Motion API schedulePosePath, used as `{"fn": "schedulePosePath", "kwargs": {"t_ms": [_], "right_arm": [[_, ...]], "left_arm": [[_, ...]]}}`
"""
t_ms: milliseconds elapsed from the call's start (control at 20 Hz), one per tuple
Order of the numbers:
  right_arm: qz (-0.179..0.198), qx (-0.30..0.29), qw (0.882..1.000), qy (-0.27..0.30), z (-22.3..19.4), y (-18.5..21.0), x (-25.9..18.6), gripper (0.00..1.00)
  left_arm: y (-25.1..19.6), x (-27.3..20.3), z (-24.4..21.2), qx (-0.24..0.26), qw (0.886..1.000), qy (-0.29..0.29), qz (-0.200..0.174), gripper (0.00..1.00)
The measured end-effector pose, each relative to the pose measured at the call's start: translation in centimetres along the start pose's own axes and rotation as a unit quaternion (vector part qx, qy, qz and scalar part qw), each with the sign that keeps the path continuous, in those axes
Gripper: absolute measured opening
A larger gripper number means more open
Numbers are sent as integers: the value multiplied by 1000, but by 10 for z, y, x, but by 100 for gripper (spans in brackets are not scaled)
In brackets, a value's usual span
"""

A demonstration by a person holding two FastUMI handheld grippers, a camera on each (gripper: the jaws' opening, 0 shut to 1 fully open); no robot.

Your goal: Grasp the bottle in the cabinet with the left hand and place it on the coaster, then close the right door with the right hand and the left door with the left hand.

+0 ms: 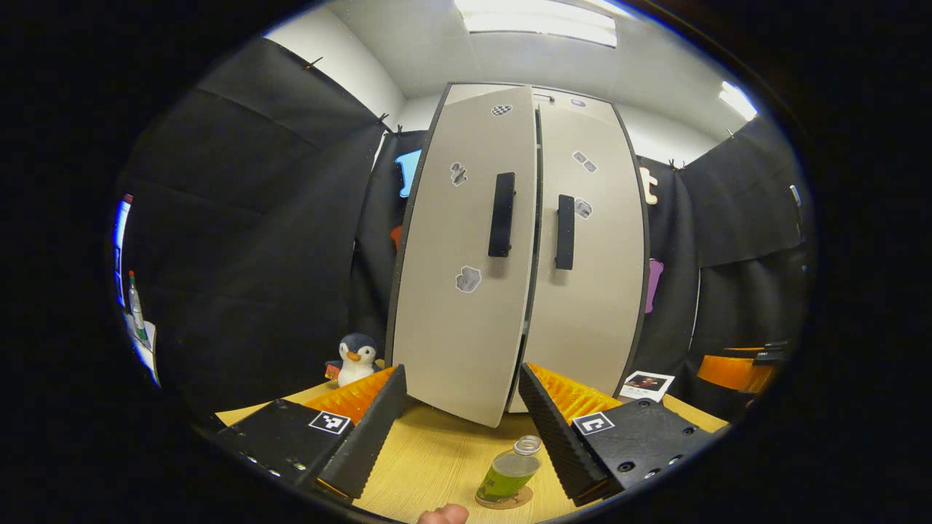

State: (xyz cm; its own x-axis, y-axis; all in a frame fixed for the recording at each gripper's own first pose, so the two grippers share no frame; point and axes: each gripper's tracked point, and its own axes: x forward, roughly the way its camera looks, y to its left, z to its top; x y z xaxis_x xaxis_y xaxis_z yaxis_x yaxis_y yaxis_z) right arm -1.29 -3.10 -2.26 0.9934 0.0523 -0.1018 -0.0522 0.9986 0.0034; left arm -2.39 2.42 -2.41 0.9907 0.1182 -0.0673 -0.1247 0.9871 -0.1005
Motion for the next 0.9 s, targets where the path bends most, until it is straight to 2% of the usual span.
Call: {"fn": "schedulePosePath", "kwargs": {"t_ms": [150, 200, 250, 350, 400, 450, 600, 650, 900], "right_arm": [[6, 9, 1000, 6, -3, 4, 1, 82], [6, 10, 1000, 8, -3, 5, 1, 82], [7, 9, 1000, 8, -4, 6, 0, 82], [9, 9, 1000, 6, -2, 7, 0, 82], [8, 10, 1000, 5, -2, 6, 0, 82], [7, 10, 1000, 5, -2, 6, -1, 82], [6, 13, 1000, 6, -3, 5, 0, 82], [6, 14, 1000, 9, -4, 5, 1, 82], [4, 17, 1000, 7, -4, 3, 0, 82]], "left_arm": [[0, 0, 0, -1, 1000, 3, 3, 100], [0, 0, 2, -1, 1000, 1, 3, 100], [-2, 0, 2, 0, 1000, 1, 0, 95], [-4, 1, 0, 2, 1000, 3, -6, 95], [-4, 1, 0, 2, 1000, 3, -7, 100], [-5, 1, 2, 2, 1000, 4, -7, 90], [-11, 2, -3, -4, 1000, 12, -18, 100], [-13, 2, -4, -4, 1000, 16, -21, 95], [-20, 3, -6, 0, 999, 15, -30, 95]]}}
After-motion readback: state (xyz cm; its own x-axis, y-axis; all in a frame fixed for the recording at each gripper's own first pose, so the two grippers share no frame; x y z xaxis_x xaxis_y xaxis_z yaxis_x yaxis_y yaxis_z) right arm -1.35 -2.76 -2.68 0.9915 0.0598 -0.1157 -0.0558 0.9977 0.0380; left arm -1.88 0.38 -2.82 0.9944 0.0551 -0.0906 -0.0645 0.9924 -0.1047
